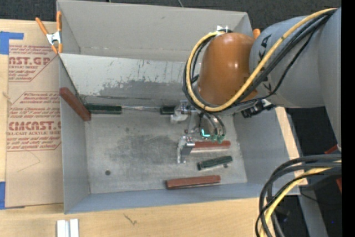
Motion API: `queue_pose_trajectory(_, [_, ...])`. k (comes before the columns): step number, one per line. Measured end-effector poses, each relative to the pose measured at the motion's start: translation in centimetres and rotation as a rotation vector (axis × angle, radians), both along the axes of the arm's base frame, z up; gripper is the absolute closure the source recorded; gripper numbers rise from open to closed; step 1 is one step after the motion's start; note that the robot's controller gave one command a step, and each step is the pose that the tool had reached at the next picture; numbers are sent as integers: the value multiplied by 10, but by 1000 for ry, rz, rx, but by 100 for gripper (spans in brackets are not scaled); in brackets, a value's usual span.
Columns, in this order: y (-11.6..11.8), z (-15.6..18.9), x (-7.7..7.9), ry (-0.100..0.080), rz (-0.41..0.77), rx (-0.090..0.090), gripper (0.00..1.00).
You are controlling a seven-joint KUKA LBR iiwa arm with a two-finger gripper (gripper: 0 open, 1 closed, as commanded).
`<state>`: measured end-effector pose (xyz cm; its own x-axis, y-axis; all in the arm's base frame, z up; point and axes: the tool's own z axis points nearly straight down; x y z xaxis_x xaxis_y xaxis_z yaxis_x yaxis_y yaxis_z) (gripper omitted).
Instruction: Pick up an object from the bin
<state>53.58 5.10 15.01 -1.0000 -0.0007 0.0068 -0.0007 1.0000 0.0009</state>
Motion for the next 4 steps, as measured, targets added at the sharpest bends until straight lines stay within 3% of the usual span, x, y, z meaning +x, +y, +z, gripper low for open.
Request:
queue_pose_trajectory(2, [-1,2,2,-10,2,1,0])
queue_pose_trajectory(3, [-4,-30,-10,-1,37,-6,0])
queue_pose_trajectory(4, [-69,-76,-21,-13,14,2,100])
